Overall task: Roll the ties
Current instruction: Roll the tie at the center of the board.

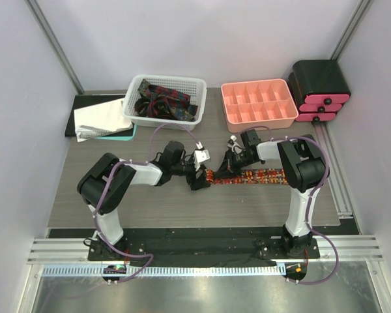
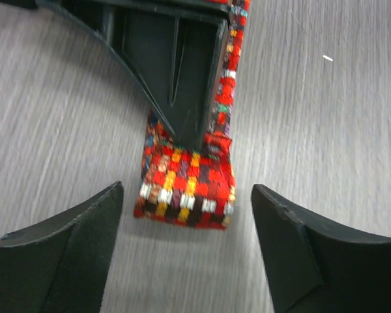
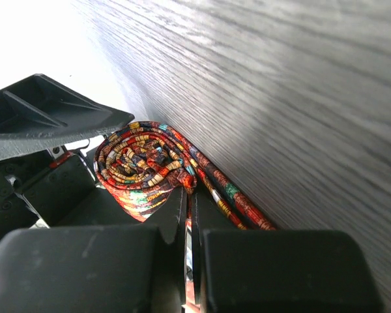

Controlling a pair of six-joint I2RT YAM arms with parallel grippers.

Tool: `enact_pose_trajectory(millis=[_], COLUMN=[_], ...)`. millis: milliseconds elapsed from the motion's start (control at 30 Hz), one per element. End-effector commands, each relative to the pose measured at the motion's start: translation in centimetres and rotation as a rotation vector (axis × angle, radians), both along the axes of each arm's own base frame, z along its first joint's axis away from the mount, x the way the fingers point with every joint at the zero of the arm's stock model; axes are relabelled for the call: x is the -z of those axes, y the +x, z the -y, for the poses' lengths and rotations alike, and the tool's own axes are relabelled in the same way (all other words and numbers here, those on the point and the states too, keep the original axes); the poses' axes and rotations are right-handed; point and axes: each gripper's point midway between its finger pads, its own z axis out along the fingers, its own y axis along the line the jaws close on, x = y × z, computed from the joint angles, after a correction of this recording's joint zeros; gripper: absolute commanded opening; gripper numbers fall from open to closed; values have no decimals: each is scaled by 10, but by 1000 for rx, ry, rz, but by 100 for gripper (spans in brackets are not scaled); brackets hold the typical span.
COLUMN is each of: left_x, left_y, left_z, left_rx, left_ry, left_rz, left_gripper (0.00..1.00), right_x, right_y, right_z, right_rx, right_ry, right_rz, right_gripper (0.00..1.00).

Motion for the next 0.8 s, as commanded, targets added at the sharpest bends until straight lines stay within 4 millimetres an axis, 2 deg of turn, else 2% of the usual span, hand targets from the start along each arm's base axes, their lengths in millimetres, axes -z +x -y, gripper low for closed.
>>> enact_pose_trajectory(millis=[0, 200, 267, 433, 633, 767], left_x=[-9, 1, -2, -2, 21, 42], left_y=[8, 0, 2, -3, -11, -16], left_z=[17, 22, 24, 29, 26, 16], left_rx=[35, 63, 59, 60, 39, 22], left_ry=[-79, -5, 20, 68, 168, 269], left_rz=[89, 131, 153, 116, 30, -19], left_gripper=[76, 46, 43, 42, 42, 29], right_x=[59, 60, 57, 53, 45, 34], right_y=[-15, -15, -14, -16, -16, -15], right_z=[27, 20, 14, -3, -19, -25], right_rx=[-12, -31, -29, -33, -22, -32], right_ry=[-245, -253, -244, -218, -168, -139], right_rz=[-24, -7, 6, 17, 38, 58], right_gripper=[1, 1, 1, 1, 1, 1])
